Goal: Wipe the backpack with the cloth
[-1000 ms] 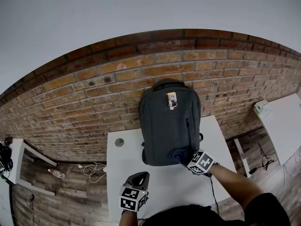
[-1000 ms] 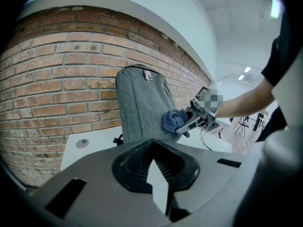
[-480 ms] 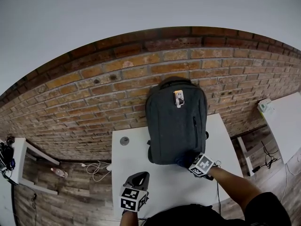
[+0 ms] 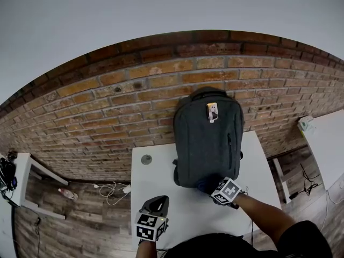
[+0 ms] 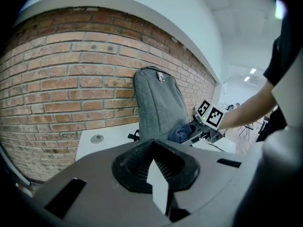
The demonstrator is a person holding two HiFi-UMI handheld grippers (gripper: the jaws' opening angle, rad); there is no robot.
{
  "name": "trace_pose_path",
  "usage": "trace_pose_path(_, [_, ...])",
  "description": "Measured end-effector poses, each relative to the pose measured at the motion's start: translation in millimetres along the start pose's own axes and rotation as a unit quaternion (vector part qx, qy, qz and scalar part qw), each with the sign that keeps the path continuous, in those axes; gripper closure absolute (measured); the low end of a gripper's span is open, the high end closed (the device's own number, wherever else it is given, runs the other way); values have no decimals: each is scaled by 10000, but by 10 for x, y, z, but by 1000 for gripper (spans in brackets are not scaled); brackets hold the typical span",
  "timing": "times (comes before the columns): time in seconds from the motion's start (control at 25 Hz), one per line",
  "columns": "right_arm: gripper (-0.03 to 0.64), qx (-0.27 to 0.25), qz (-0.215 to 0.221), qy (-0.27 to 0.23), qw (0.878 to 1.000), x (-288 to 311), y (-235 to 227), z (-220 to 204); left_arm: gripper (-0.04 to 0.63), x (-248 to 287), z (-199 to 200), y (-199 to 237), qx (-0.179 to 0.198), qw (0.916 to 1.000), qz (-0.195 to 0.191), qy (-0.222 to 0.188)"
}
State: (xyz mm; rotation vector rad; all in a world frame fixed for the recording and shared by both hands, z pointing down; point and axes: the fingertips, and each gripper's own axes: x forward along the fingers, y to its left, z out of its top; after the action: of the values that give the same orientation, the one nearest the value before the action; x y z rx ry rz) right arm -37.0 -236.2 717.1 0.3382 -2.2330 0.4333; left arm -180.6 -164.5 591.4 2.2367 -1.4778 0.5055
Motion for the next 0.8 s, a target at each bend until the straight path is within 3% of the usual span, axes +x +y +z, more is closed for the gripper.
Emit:
trace_pose_path(0.56, [569,33,-206,-916,9956,-341,-44,640,614,24,3,-14,-147,9997,47,-179])
trace_pose_path(0.8, [569,476,-262,-1460,9878,-625,-236,1088,614,14,1,-58,-188,9996,52,-188])
